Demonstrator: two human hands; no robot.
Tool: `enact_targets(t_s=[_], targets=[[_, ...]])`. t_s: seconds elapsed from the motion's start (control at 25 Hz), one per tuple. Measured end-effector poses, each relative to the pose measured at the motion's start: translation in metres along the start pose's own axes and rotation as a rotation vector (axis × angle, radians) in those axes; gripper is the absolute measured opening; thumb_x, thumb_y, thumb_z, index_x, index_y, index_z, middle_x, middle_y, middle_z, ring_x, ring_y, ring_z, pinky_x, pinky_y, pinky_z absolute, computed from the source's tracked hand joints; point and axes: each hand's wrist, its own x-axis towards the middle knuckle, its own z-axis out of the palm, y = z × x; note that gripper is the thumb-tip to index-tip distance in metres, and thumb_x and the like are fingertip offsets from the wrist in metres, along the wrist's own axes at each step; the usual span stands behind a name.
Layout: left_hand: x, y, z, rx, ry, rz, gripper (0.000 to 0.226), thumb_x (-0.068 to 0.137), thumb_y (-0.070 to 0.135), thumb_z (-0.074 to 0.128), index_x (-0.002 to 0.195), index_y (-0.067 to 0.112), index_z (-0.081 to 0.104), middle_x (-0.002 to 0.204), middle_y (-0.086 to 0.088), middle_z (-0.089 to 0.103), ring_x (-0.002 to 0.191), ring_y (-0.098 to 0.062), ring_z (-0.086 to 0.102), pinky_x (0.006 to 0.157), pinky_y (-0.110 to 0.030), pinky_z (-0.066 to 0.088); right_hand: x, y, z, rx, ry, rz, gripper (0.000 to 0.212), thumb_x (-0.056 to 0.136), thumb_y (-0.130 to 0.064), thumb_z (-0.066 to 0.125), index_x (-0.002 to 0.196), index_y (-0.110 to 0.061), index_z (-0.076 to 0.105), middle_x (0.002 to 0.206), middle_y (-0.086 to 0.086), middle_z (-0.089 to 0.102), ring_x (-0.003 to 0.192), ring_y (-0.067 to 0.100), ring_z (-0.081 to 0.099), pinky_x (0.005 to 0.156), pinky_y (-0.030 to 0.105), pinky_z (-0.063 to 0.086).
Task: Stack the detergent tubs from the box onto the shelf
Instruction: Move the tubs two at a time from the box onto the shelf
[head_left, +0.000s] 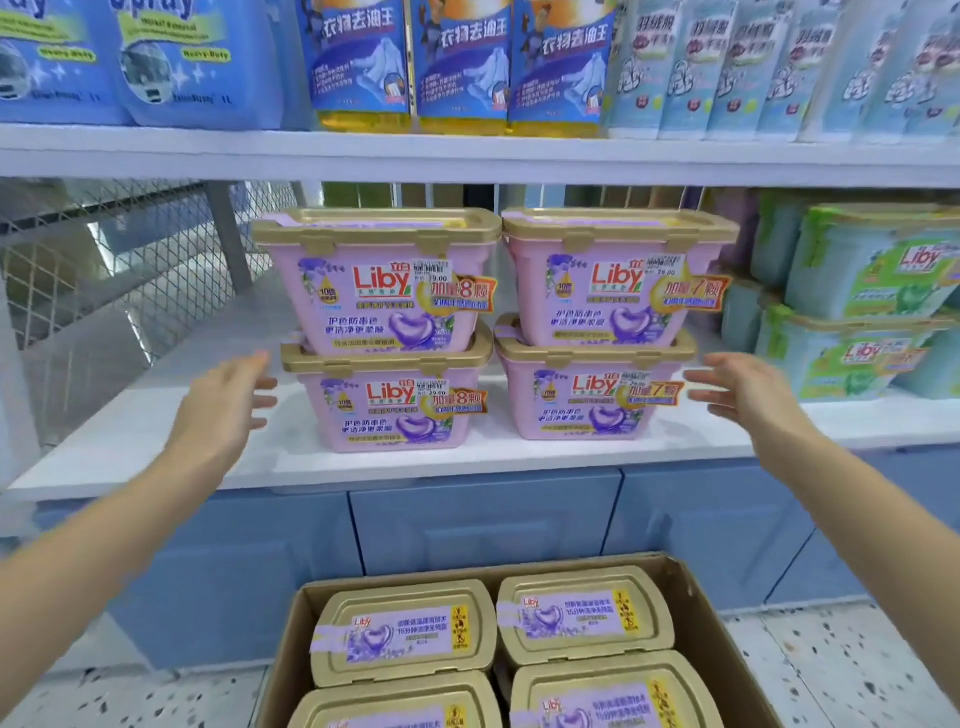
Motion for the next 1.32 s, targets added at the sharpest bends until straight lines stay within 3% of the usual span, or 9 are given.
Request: enact_targets(t_s=[0.12,0.2,0.32,0.4,0.52,0.72,1.04,1.2,1.32], targets=[[-0.015,-0.033,0.004,0.26,-0.163,-0.03,0.086,0.061,0.045,0.059,0.138,0.012,0.041,0.12,-0.006,0.059,0.103,-0.027,0.057,0.089,-0.037,0.043,-0.01,0.034,0.017,-0.225,-0.256,-0.014,0.038,0.086,-0.003,0.055,0.123,-0.009,0.048,0.095,-0.005,0.061,0.092,0.012,0.061,0.071,0.018,0.04],[-0.017,-0.04,0.016,0.34,-0.251,0.027,0.085,0.059,0.046,0.067,0.135,0.018,0.043,0.117,0.0,0.059,0.105,-0.021,0.057,0.086,-0.032,0.042,-0.013,0.038,0.025,-0.275,-0.32,-0.066,0.049,0.079,-0.007,0.068,0.123,-0.014,0.047,0.109,-0.006,0.06,0.109,0.016,0.054,0.084,0.023,0.041],[-0.012,-0.039,0.041,0.265,-0.269,0.096,0.058,0.067,0.041,0.077,0.116,0.024,0.052,0.108,0.005,0.064,0.1,-0.017,0.06,0.085,-0.031,0.044,-0.001,0.043,0.035,-0.28,-0.296,-0.156,0.061,0.071,-0.019,0.077,0.123,-0.017,0.046,0.117,-0.006,0.059,0.113,0.015,0.053,0.096,0.027,0.037],[-0.007,-0.04,0.054,0.285,-0.123,0.117,0.049,0.07,0.041,0.075,0.111,0.023,0.054,0.104,0.005,0.062,0.094,-0.02,0.058,0.08,-0.032,0.043,0.014,0.05,0.038,-0.33,-0.241,-0.183,0.074,0.055,-0.047,0.083,0.118,-0.024,0.049,0.116,-0.006,0.065,0.111,0.017,0.058,0.1,0.035,0.043],[-0.009,-0.042,0.062,0.365,-0.004,0.138,0.045,0.072,0.044,0.072,0.108,0.021,0.057,0.098,0.005,0.063,0.09,-0.022,0.056,0.075,-0.033,0.042,0.043,0.064,0.038,-0.448,-0.204,-0.258,0.087,0.032,-0.081,0.069,0.104,-0.032,0.057,0.098,-0.007,0.072,0.096,0.018,0.065,0.092,0.045,0.05],[0.0,-0.033,0.082,0.441,0.029,0.13,0.037,0.072,0.044,0.072,0.096,0.021,0.055,0.091,-0.001,0.061,0.083,-0.027,0.054,0.069,-0.034,0.04,0.071,0.068,0.036,-0.425,-0.193,-0.343,0.09,0.033,-0.086,0.059,0.098,-0.025,0.062,0.096,0.001,0.073,0.094,0.021,0.066,0.092,0.045,0.05],[0.034,-0.02,0.148,0.382,0.034,0.125,0.04,0.073,0.045,0.07,0.101,0.02,0.054,0.114,-0.006,0.066,0.087,-0.024,0.052,0.074,-0.033,0.04,0.135,0.066,0.022,-0.429,-0.152,-0.292,0.048,0.066,-0.044,0.076,0.101,-0.015,0.062,0.101,0.008,0.071,0.092,0.026,0.064,0.086,0.044,0.051],[0.061,-0.018,0.18,0.352,0.026,0.13,0.048,0.072,0.045,0.071,0.107,0.015,0.057,0.116,-0.009,0.067,0.091,-0.028,0.056,0.075,-0.034,0.042,0.169,0.064,0.018,-0.359,-0.145,-0.247,0.047,0.052,-0.053,0.077,0.063,-0.017,0.049,0.076,0.008,0.065,0.075,0.026,0.059,0.075,0.044,0.05],[0.084,-0.019,0.199,0.345,0.016,0.118,0.059,0.065,0.054,0.073,0.106,0.015,0.056,0.114,-0.009,0.067,0.102,-0.033,0.06,0.081,-0.037,0.046,0.196,0.065,0.017,-0.354,-0.117,-0.235,0.038,0.065,-0.034,0.08,0.059,-0.019,0.045,0.068,0.001,0.058,0.074,0.023,0.054,0.07,0.036,0.044]])
